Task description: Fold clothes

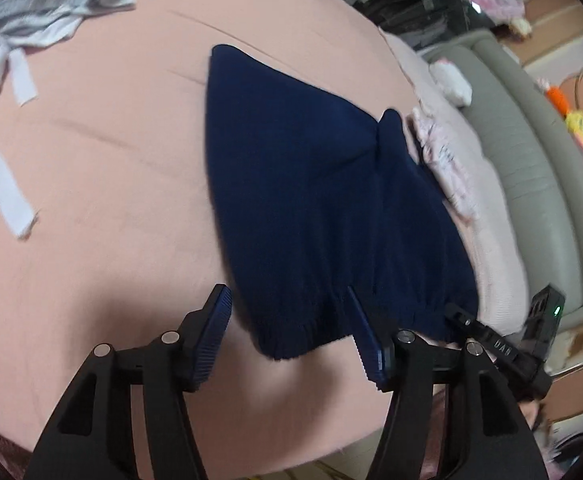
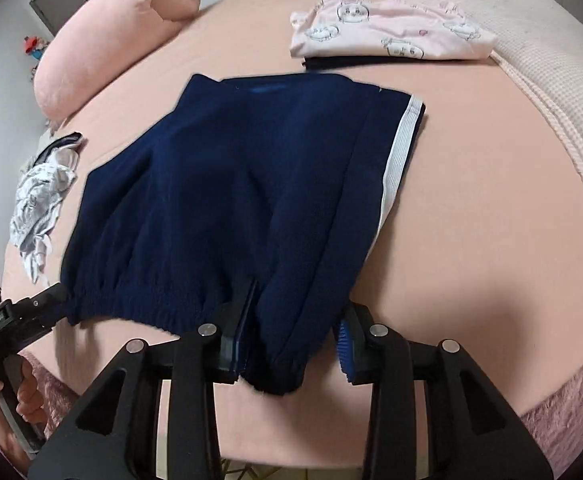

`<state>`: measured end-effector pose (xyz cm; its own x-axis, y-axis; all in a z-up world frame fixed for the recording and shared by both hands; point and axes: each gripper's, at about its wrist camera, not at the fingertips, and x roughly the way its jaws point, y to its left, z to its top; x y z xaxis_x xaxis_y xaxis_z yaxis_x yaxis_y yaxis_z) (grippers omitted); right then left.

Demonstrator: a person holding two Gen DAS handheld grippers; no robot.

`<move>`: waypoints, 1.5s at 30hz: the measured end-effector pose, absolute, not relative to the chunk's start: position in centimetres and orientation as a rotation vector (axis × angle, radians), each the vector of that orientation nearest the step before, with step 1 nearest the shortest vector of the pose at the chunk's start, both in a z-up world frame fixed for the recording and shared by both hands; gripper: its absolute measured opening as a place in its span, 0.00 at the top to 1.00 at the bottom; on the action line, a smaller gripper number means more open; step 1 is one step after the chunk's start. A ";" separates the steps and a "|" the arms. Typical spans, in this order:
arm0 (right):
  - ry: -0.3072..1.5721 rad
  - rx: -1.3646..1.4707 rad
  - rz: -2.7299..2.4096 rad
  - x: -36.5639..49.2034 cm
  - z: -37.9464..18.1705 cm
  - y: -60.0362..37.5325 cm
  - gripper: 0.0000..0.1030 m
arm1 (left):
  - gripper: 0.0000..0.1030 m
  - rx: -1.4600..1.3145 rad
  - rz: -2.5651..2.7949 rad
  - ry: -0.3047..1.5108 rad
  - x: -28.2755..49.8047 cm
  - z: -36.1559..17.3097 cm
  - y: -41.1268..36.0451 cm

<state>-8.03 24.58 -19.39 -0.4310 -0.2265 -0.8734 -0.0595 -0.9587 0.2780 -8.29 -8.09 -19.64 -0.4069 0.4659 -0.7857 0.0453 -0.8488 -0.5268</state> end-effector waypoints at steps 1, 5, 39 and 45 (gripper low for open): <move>-0.411 1.627 -2.536 -8.1 -19.7 24.6 0.67 | 0.60 -1.545 2.352 -0.649 -8.5 -19.4 -7.4; -0.324 1.648 -2.520 -7.4 -18.6 24.1 0.83 | 0.83 -1.514 2.381 -0.576 -7.5 -17.9 -6.9; 0.067 1.498 -2.645 -12.8 -15.9 28.6 0.63 | 0.53 -1.518 2.346 0.105 -14.9 -17.1 9.8; 0.000 1.562 -2.679 -12.2 -17.9 31.6 0.74 | 0.53 -1.535 2.341 0.208 -17.1 -18.1 12.2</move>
<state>-12.18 31.63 -17.92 -0.4921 -0.0351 -0.8699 0.0352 -0.9992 0.0205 -17.11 12.24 -18.10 -0.3632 0.1952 -0.9110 -0.3532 -0.9337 -0.0593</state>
